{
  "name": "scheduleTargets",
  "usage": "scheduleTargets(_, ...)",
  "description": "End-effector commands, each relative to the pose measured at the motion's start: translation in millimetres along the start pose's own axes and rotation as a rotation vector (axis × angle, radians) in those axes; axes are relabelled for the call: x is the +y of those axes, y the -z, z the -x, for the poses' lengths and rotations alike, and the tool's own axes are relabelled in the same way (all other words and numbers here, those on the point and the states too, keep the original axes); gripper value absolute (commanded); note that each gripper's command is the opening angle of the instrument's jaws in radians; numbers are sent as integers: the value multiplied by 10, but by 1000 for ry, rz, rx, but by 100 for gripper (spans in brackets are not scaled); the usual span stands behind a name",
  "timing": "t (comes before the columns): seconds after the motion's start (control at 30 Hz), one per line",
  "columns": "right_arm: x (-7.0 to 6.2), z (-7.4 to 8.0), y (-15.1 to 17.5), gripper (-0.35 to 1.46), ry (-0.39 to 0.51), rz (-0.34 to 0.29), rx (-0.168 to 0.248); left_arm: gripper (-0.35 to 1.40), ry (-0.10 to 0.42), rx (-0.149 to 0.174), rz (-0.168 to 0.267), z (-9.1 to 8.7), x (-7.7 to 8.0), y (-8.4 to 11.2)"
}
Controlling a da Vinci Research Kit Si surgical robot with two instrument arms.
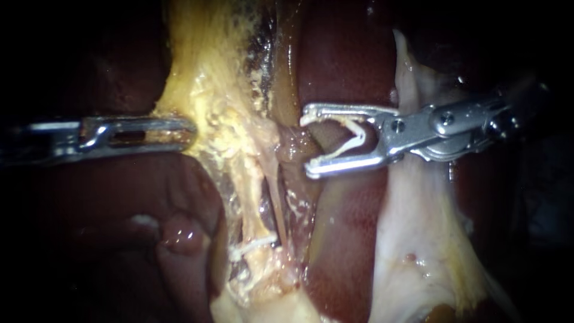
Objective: Clipping second clip left tube
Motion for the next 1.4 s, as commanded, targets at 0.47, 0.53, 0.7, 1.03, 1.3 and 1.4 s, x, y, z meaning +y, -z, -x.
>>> scheduleTargets(0.47, -12, 61, -53, 47, -124, -39, -128, -35, -4, -5, 3, 0, -8, 6)
scheduleTargets(0.53, -11, 67, -55, 46, -135, -37, -146, -35, -10, -5, 3, 0, -9, 6)
scheduleTargets(0.7, -7, 76, -58, 46, -156, -36, -158, -35, -9, -6, 4, -1, -11, 7)
scheduleTargets(1.03, 3, 91, -73, 46, -182, -33, -183, -35, -8, -7, 6, -2, -15, 8)
scheduleTargets(1.3, 6, 105, -94, 46, -190, -43, -200, -35, -7, -8, 8, -2, -17, 7)
scheduleTargets(1.4, 5, 109, -99, 46, -191, -49, -204, -35, -7, -9, 8, -3, -17, 7)
